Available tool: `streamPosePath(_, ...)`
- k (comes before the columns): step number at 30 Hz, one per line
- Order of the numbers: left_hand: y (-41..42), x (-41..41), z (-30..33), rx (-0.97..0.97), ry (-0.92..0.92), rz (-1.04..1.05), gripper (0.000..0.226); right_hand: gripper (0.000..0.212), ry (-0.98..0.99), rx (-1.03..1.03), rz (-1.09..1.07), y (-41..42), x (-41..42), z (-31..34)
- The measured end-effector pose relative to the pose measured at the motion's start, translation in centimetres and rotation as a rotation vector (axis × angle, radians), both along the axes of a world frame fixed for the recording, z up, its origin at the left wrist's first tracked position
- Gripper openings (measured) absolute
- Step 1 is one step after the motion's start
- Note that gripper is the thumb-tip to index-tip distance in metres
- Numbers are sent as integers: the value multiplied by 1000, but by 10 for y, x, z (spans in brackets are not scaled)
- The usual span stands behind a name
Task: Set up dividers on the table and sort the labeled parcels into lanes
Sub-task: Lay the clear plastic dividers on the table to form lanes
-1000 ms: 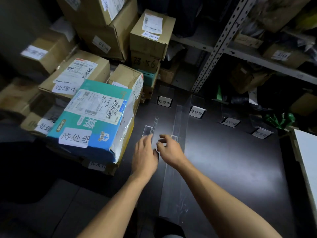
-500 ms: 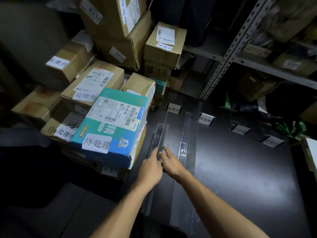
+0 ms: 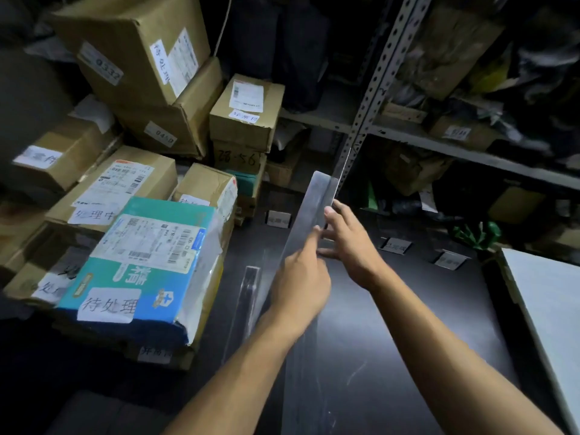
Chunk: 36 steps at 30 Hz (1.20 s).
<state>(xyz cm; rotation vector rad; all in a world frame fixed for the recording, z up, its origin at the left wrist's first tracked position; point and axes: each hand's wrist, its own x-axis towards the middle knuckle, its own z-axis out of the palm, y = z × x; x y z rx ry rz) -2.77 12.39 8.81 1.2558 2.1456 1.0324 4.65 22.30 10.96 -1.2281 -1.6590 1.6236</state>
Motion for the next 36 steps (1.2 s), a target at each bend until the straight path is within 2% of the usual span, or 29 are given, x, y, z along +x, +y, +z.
streamPosePath(2, 22, 25, 8, 31, -46, -67, 54, 54, 7, 36, -46, 18, 25, 14)
streamPosePath(4, 45, 49, 11, 12, -185, -172, 55, 43, 12, 56, -118, 36, 50, 18)
streamPosePath(7, 79, 82, 7, -108, -397, -327, 55, 37, -37, 9, -190, 62, 90, 9)
streamPosePath(11, 111, 117, -28, -292, -529, -384, 50, 28, -192, -61, -229, 90, 132, -34)
streamPosePath(15, 136, 146, -67, -428, -639, -342, 59, 42, -251, -246, -219, 118, 155, -82)
streamPosePath(25, 183, 175, -135, -501, -690, -216, 67, 51, -325, -368, -156, 176, 172, -160)
streamPosePath(36, 193, 181, -155, -530, -675, -199, 69, 48, -364, -395, -95, 188, 176, -177)
